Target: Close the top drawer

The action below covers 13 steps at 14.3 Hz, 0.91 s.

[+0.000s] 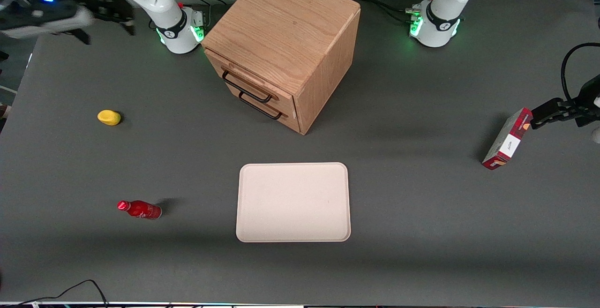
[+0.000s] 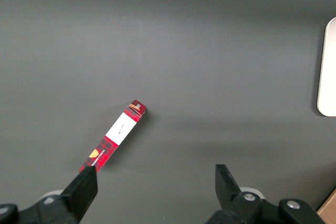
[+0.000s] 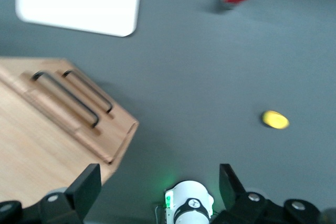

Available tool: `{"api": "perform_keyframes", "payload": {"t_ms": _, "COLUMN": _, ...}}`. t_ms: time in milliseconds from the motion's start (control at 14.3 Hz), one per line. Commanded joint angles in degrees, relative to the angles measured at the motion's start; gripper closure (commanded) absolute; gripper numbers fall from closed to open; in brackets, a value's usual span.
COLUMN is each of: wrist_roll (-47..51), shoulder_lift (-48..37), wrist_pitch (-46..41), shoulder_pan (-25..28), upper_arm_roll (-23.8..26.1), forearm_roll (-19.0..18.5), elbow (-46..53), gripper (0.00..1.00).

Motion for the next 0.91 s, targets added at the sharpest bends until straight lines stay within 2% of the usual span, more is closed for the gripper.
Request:
{"api": "perform_keyframes", "payload": {"t_ms": 0, "wrist_roll": 1.1, "shoulder_lift": -1.6, "wrist_pitch": -0.3, "shoulder_pan": 0.0, "upper_arm_roll": -5.8, "forearm_roll": -1.9, "elbow": -2.1, "gripper": 0.0}}
{"api": "perform_keyframes", "payload": {"t_ms": 488, "wrist_roll": 0.9, "shoulder_lift": -8.2, "wrist_pitch": 17.8, "shoulder_pan": -0.2, "upper_arm_roll": -10.2, "forearm_roll": -1.6, "elbow": -22.4, "gripper": 0.0}}
{"api": "perform_keyframes", "payload": {"t_ms": 837, "wrist_roll": 1.9, "shoulder_lift": -5.3, "wrist_pitch": 17.3, "shoulder_pan": -0.2, "upper_arm_roll": -10.2, "forearm_roll": -2.6, "elbow": -19.2, "gripper": 0.0}}
